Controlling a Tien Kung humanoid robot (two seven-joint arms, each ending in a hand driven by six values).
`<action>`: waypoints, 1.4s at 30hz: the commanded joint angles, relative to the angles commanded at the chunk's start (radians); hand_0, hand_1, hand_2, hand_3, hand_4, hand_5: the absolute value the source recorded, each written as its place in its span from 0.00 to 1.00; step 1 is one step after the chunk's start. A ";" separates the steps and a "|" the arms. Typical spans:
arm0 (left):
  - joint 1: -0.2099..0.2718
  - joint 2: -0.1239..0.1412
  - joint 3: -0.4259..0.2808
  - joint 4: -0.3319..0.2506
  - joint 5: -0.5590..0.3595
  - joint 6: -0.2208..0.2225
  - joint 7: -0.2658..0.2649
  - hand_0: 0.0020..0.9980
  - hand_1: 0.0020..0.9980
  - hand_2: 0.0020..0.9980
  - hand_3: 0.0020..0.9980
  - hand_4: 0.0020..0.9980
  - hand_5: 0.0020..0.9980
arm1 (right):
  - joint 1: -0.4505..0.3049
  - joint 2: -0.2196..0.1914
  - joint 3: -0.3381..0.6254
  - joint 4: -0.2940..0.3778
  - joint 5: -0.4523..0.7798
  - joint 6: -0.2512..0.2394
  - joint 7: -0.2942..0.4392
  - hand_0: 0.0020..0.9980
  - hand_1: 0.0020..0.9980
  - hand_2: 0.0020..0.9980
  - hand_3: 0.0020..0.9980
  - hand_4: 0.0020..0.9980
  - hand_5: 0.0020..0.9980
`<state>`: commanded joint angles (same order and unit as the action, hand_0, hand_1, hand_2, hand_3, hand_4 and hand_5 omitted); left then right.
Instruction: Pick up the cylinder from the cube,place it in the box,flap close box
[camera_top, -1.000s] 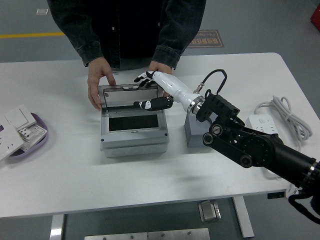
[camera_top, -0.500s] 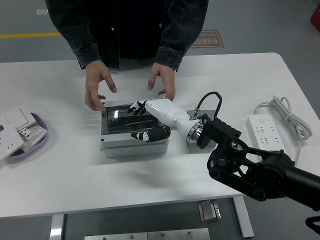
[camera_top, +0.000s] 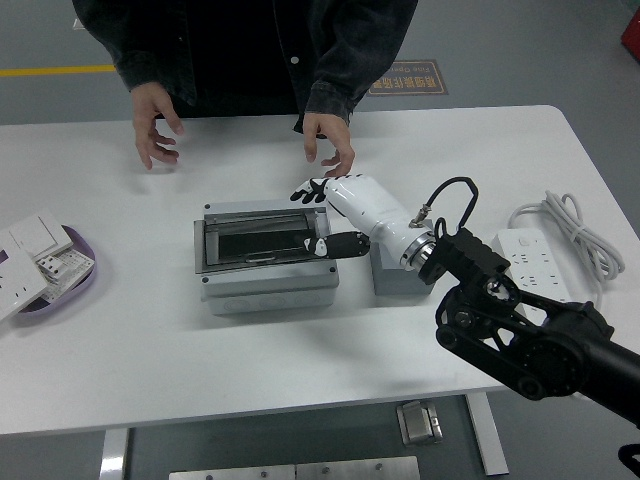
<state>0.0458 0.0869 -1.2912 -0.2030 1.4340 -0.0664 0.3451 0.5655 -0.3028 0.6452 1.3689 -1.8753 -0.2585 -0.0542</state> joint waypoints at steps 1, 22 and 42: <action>-0.001 0.000 -0.001 0.001 -0.001 0.001 -0.002 0.60 0.58 0.56 0.60 0.66 0.21 | -0.010 -0.008 0.019 0.016 0.017 -0.001 0.007 0.72 0.68 0.69 0.78 0.72 0.37; 0.015 -0.010 -0.004 -0.001 -0.021 0.011 -0.002 0.60 0.58 0.56 0.59 0.66 0.21 | -0.379 0.164 0.547 -0.073 0.657 0.138 0.396 0.68 0.67 0.67 0.70 0.71 0.35; 0.031 0.004 0.025 0.005 -0.064 0.018 -0.018 0.60 0.58 0.56 0.59 0.66 0.21 | -0.494 0.216 0.720 -0.192 0.962 0.170 0.513 0.73 0.68 0.68 0.69 0.78 0.45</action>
<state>0.0773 0.0913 -1.2659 -0.1982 1.3696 -0.0485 0.3275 0.0714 -0.0870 1.3648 1.1769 -0.9137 -0.0880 0.4588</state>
